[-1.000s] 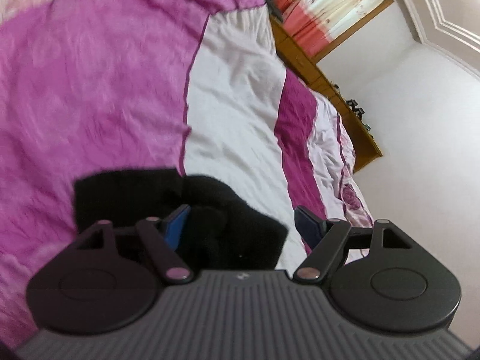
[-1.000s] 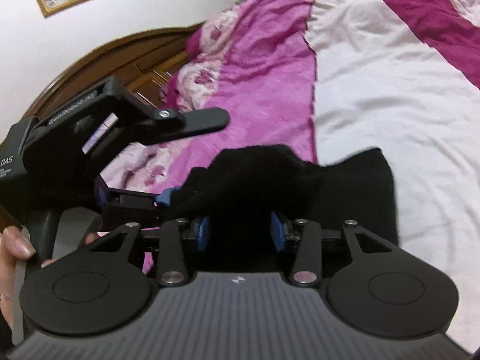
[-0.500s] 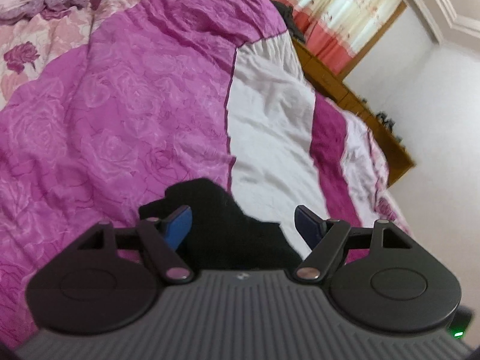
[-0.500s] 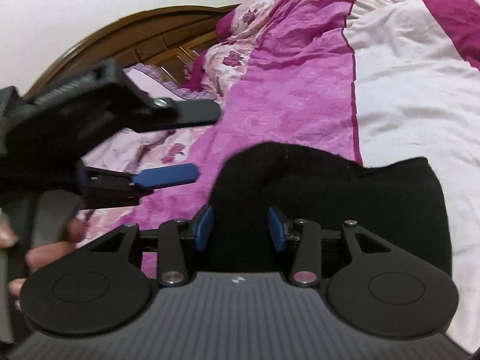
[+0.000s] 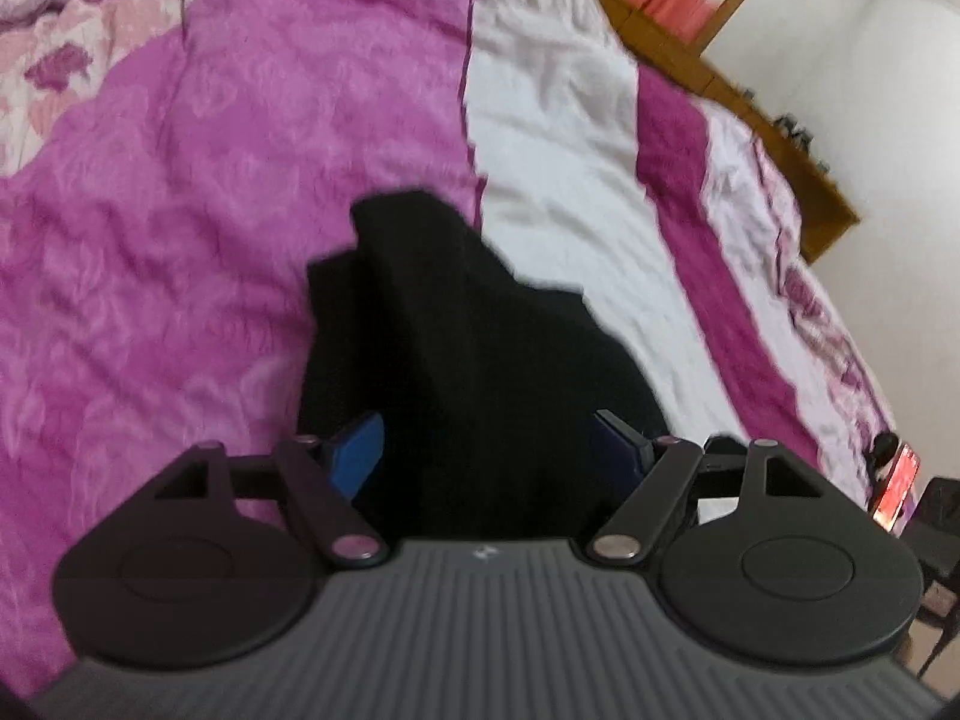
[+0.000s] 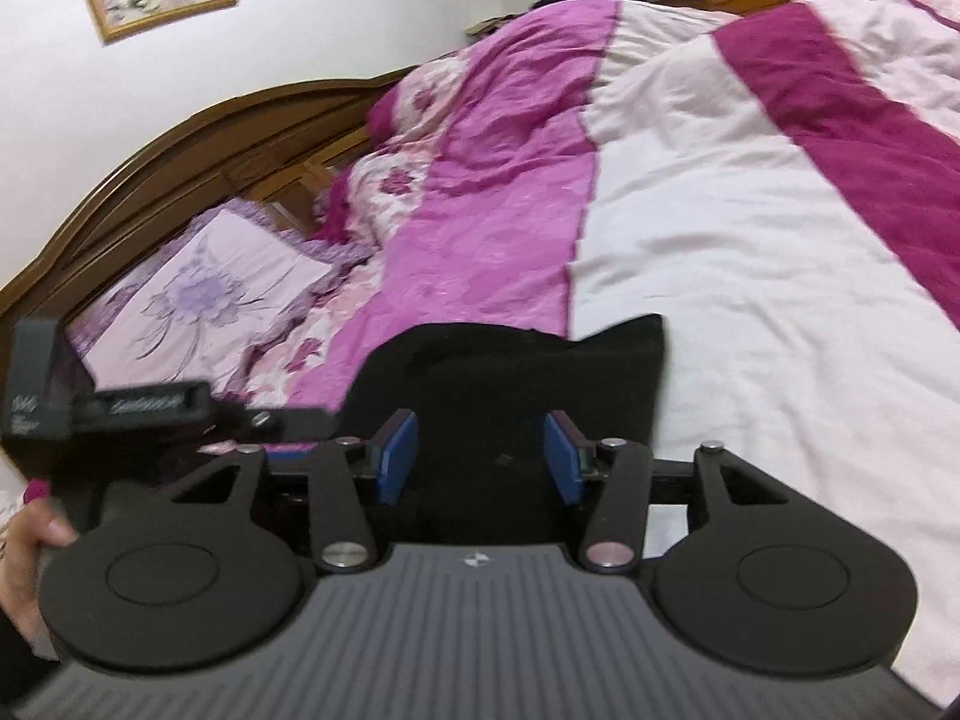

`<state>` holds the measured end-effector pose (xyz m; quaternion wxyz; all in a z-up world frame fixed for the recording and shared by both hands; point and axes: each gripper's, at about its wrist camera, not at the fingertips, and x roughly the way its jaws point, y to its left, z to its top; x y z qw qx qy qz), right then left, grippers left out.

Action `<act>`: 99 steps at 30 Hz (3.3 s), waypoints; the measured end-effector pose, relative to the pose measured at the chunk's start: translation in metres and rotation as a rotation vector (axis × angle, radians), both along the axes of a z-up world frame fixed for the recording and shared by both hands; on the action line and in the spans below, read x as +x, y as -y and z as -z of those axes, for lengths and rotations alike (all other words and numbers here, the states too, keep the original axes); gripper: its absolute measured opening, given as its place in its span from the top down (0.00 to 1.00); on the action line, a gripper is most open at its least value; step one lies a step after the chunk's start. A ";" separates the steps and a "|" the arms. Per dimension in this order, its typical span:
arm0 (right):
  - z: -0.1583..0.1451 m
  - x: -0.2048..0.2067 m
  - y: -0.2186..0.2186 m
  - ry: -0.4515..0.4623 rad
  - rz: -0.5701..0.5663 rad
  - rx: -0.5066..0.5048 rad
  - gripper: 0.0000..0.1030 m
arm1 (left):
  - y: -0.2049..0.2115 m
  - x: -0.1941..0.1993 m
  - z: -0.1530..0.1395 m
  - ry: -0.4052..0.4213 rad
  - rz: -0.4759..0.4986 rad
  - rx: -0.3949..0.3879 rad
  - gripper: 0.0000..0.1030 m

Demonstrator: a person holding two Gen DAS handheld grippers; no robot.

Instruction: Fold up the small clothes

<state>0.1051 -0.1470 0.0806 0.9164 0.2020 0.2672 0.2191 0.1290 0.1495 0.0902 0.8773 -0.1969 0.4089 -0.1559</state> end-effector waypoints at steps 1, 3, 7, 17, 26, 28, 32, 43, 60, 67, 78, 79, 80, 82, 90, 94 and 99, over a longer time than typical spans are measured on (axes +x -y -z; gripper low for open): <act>0.003 -0.002 0.004 -0.009 0.010 0.001 0.43 | 0.002 -0.003 0.004 -0.013 0.011 0.008 0.26; 0.012 -0.005 0.010 -0.044 0.028 0.004 0.42 | 0.006 -0.008 0.012 -0.035 0.025 0.023 0.28; 0.027 -0.014 0.013 -0.099 0.043 0.035 0.41 | 0.003 -0.016 0.018 -0.037 -0.001 0.054 0.85; 0.025 -0.031 -0.024 -0.087 -0.055 0.008 0.36 | -0.034 -0.027 0.029 -0.091 -0.114 0.105 0.91; 0.022 -0.027 -0.008 -0.121 -0.024 0.015 0.28 | -0.030 -0.022 0.016 -0.093 -0.158 0.087 0.60; 0.020 -0.023 0.002 -0.124 0.001 0.032 0.24 | -0.028 -0.024 0.009 -0.060 -0.167 0.088 0.33; 0.027 -0.009 0.019 -0.167 0.039 0.087 0.20 | -0.021 -0.020 0.002 -0.019 -0.164 0.088 0.27; 0.074 0.045 0.019 -0.332 0.002 0.223 0.18 | -0.015 0.022 0.054 -0.166 -0.173 -0.122 0.27; -0.009 0.037 0.046 -0.312 -0.001 0.289 0.61 | 0.041 -0.016 0.015 -0.121 -0.041 -0.403 0.57; -0.045 -0.028 0.114 -0.254 0.035 0.228 0.61 | 0.106 -0.054 0.009 -0.095 0.067 -0.358 0.57; 0.043 -0.085 0.168 -0.395 0.185 0.196 0.58 | 0.141 -0.070 0.051 -0.159 0.077 -0.115 0.55; 0.051 -0.087 0.168 -0.397 0.194 0.197 0.56 | 0.142 -0.071 0.050 -0.154 0.078 -0.099 0.55; 0.057 -0.088 0.168 -0.395 0.205 0.194 0.54 | 0.143 -0.070 0.049 -0.150 0.079 -0.085 0.55; 0.062 -0.091 0.167 -0.381 0.214 0.185 0.52 | 0.147 -0.071 0.044 -0.136 0.082 -0.054 0.55; 0.040 -0.116 0.160 -0.303 0.256 0.082 0.35 | 0.156 -0.103 0.018 -0.077 0.072 0.106 0.42; 0.027 -0.137 0.162 -0.253 0.265 0.045 0.32 | 0.162 -0.120 0.011 -0.041 0.066 0.173 0.32; 0.011 -0.167 0.154 -0.178 0.252 -0.033 0.29 | 0.171 -0.139 0.013 -0.045 0.058 0.198 0.31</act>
